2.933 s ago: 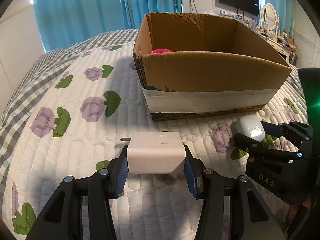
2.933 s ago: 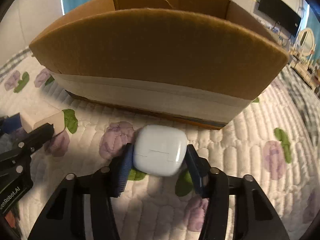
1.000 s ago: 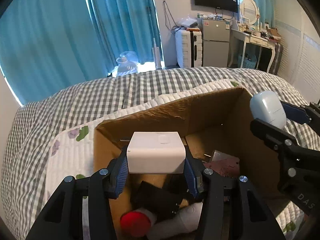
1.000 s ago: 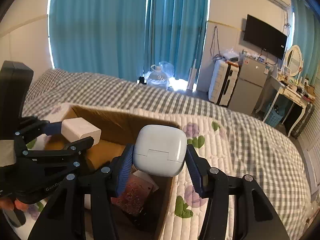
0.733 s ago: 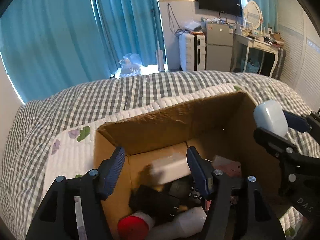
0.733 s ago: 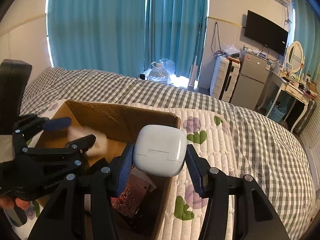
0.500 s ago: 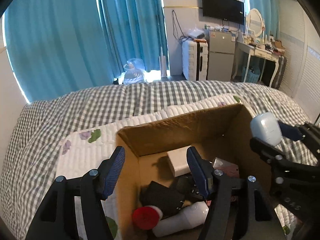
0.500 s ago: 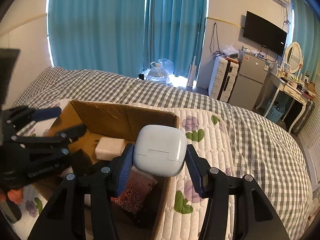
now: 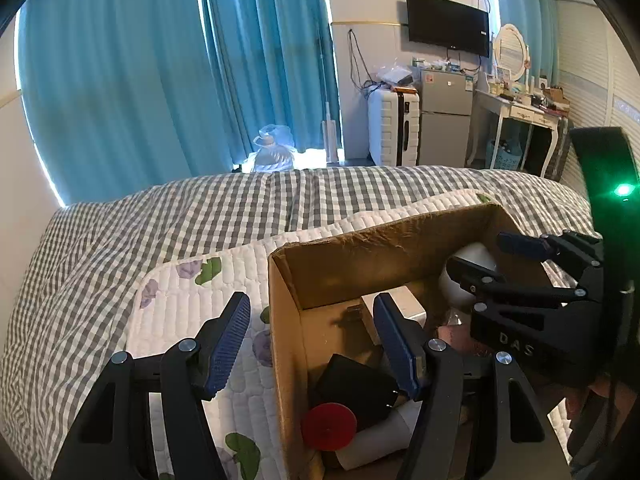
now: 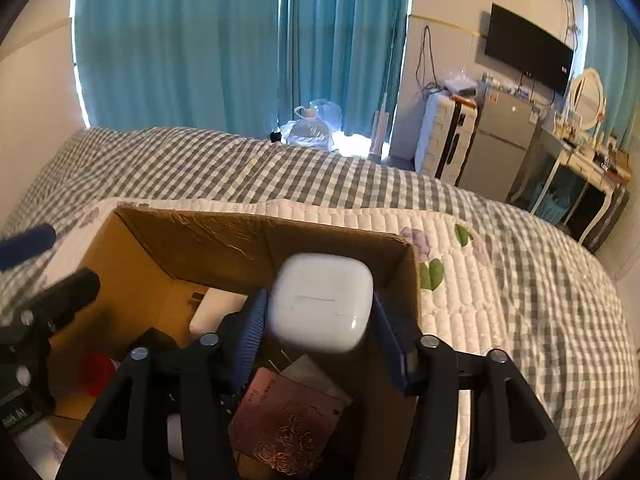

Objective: Organize rigid objects

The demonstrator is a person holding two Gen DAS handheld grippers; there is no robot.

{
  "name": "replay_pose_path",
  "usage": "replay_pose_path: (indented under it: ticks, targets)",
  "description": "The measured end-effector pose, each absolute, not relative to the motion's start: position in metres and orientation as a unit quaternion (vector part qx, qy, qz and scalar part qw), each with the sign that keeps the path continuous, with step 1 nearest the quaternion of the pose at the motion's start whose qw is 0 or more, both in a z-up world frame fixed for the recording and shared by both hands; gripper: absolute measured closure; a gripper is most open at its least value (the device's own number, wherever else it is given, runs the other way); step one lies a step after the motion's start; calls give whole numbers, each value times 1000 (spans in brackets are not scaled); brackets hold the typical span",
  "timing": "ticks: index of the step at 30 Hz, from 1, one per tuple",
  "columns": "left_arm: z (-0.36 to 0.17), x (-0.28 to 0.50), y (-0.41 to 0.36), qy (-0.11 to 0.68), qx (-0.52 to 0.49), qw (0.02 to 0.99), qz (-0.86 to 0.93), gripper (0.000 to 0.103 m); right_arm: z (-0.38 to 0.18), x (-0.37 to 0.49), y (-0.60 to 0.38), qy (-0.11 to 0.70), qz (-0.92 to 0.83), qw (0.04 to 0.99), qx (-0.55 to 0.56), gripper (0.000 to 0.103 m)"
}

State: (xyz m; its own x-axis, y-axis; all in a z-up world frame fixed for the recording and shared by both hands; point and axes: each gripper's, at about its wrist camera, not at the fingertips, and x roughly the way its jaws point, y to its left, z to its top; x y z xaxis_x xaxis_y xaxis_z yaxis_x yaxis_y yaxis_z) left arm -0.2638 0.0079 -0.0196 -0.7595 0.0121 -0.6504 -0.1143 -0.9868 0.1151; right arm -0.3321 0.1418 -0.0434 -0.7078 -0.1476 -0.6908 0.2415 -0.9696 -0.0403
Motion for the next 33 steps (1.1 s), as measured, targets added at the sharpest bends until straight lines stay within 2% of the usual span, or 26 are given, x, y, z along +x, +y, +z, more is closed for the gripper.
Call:
replay_pose_path:
  ticks: [2,10,22,27,32,33]
  targets:
    - [-16,-259,8,73,-345,33,935,36,-38,-323,141,80,-927,90,356,33]
    - [43,-206,11,66,-313,39,947,37,27,-272,166,74,-938,64,332,33]
    - [145,-93,3,37,-220,56,973,36,148,-134,196,85,-959,31,270,32]
    - [151,-62,-3,41,-207,53,976,36,168,-92,200,75,-966,22,245,30]
    - [142,-44,-10,34,-186,57,980,36,165,-71,199,59,-972,27,224,26]
    - [138,-44,-11,36,-182,57,981,31,162,-68,199,55,-974,26,219,26]
